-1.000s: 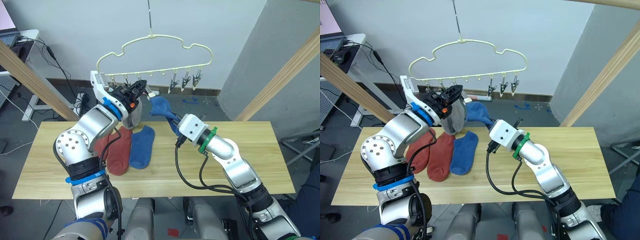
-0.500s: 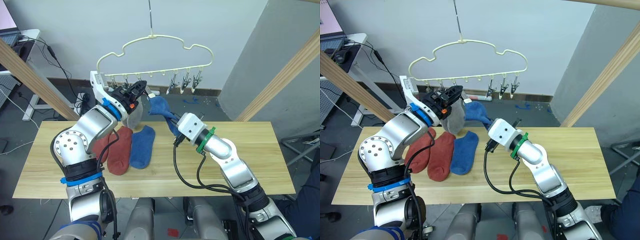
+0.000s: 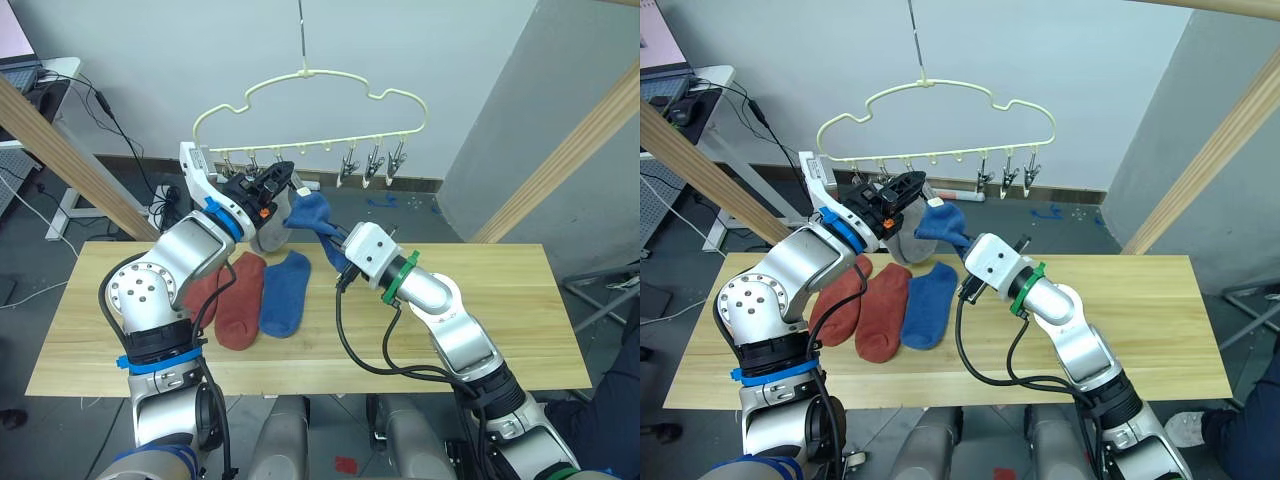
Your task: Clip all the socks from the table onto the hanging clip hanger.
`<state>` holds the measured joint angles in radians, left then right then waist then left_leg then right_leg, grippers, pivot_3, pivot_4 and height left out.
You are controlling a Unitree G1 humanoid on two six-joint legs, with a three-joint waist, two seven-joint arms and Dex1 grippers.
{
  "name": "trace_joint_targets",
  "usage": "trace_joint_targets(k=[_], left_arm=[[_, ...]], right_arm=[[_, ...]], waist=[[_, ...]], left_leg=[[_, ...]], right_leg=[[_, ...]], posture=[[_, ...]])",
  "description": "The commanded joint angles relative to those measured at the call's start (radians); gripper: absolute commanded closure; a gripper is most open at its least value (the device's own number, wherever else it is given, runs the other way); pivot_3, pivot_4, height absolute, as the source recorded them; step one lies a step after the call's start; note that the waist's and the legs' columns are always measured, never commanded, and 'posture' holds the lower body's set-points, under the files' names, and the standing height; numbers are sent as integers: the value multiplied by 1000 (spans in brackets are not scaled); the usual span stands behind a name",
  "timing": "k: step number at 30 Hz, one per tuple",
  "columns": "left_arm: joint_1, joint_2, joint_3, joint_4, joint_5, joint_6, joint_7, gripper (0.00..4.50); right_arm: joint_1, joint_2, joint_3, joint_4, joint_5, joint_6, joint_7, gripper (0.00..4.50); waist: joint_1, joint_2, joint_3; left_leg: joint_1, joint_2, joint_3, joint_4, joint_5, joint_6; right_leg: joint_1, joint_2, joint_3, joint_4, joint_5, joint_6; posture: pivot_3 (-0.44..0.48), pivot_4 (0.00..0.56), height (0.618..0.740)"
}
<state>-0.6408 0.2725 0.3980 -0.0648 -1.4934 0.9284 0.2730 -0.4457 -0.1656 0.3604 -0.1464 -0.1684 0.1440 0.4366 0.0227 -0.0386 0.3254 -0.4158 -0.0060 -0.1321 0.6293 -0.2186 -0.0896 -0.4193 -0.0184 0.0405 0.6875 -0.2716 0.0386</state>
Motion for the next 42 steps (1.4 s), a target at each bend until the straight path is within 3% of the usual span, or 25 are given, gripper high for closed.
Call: trace_joint_targets(k=[1,11,21,24,25,27,30,32,37,40,42], left_arm=[[18,11,-11,-7,-9,-1,12,4387],[37,26,-34,-35,21,-8,-11,4387],[50,42,-22,-53,-25,-25,0,1179],[85,137,-47,-111,-1,40,-63,261],[98,175,-61,-130,16,62,-82,45],[124,240,-83,-159,45,91,-106,45],[190,399,-176,-290,248,99,-165,0],[236,456,-212,-346,341,64,-241,0],[362,480,-173,-347,301,54,-520,0],[448,534,-231,-409,503,-97,-693,0],[484,517,-239,-429,563,-167,-741,0]], right_arm=[[-3,17,-4,-15,22,3,6,4481],[-24,35,-31,-7,13,5,-20,4481],[-12,46,-25,-8,10,11,-32,4500],[-6,68,-51,0,28,47,-55,4500],[-5,79,-63,3,39,67,-62,4500],[-8,98,-87,9,68,101,-67,4500],[-23,140,-144,16,153,197,-58,3646],[-27,137,-154,11,180,238,-35,2939],[27,70,-162,-38,218,311,16,1180],[75,30,-195,-108,250,369,17,13],[95,9,-220,-158,261,406,2,13]], waist=[[0,0,0],[0,0,0],[4,0,0],[0,0,0],[-1,0,0],[2,0,0],[3,0,0],[3,0,0],[9,1,0],[9,1,1],[12,3,2]], left_leg=[[0,0,0,0,0,0],[0,0,0,0,0,0],[-2,0,-1,-1,0,0],[-3,0,-1,-1,0,0],[-2,0,0,-2,0,0],[-3,0,-1,-4,0,0],[-3,0,-1,-4,0,0],[-3,0,-1,-4,0,0],[-3,0,-1,-6,0,0],[-3,1,-1,-7,0,0],[-3,1,-1,-8,0,1]], right_leg=[[0,0,0,0,0,0],[0,0,0,0,0,0],[-1,0,-1,-4,0,0],[-1,0,0,-5,0,0],[-1,0,0,-5,0,0],[-2,0,-1,-5,0,0],[-1,0,-1,-6,0,-1],[-1,0,0,-6,0,-1],[-1,0,-1,-7,0,-1],[-2,-1,0,-7,-1,-2],[-2,-1,0,-7,-1,-2]], posture=[[168,299,740],[172,301,740],[174,301,740],[171,296,740],[171,296,740],[182,296,740],[200,297,740],[208,298,740],[219,299,740],[219,304,740],[219,304,740]])
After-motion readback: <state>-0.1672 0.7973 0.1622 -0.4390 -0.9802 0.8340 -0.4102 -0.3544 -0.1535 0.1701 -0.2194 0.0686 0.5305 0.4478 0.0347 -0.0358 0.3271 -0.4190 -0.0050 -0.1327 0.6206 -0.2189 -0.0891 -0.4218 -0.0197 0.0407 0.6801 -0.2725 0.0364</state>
